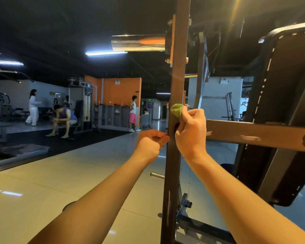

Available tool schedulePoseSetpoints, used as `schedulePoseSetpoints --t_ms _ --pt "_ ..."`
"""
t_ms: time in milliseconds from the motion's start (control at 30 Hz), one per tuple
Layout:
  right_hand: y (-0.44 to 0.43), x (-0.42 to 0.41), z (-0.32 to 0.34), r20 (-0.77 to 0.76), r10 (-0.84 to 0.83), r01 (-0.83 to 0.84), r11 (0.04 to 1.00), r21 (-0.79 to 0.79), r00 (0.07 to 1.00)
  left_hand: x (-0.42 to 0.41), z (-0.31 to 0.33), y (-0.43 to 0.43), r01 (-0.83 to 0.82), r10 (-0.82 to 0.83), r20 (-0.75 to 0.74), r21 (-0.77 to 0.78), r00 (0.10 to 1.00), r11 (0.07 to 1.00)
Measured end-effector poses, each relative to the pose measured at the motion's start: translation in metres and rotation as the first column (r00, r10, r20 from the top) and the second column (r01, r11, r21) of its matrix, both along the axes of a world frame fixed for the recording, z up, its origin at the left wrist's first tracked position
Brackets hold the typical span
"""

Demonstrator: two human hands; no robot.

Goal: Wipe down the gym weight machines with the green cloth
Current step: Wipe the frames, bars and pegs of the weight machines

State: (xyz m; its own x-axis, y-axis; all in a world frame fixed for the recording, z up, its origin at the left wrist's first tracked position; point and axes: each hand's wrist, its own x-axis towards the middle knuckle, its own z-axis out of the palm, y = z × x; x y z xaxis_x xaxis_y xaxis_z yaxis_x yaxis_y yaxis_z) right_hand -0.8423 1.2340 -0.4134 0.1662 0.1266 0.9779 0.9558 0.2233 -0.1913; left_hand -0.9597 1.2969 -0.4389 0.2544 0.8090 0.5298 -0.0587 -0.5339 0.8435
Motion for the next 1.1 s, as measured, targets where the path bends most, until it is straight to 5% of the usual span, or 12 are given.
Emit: schedulePoseSetpoints --t_ms 67,200,367,500,667,867,1100 --pt "-0.003 -0.001 -0.036 0.042 0.008 -0.008 1.000 0.000 0.999 -0.003 -0.007 -0.002 0.008 -0.007 -0.018 0.060 1.000 0.998" --pt "-0.018 0.004 -0.088 -0.251 0.105 -0.149 0.976 -0.161 0.962 -0.003 -0.014 -0.002 -0.011 0.013 -0.030 0.068 0.999 0.998" --pt "-0.022 -0.008 -0.012 -0.139 0.232 -0.230 0.973 0.035 0.963 -0.002 -0.015 -0.003 -0.019 0.020 -0.040 0.020 0.999 1.000" --pt "0.005 -0.025 0.014 -0.099 0.187 -0.185 0.982 0.036 0.977 0.001 -0.029 0.004 -0.095 0.097 -0.022 0.084 0.995 0.992" --pt "0.004 -0.010 -0.047 -0.047 0.193 -0.190 0.980 0.059 0.980 -0.003 -0.057 -0.001 -0.122 0.131 -0.083 0.108 0.988 0.987" --pt "-0.020 -0.009 -0.147 -0.227 0.231 -0.250 0.966 -0.060 0.946 -0.004 -0.085 -0.005 -0.023 0.022 -0.104 -0.010 0.994 1.000" --pt "0.003 0.000 -0.041 -0.148 0.238 -0.235 0.971 0.040 0.960 -0.004 -0.097 -0.011 0.010 -0.015 -0.035 -0.144 0.999 0.989"
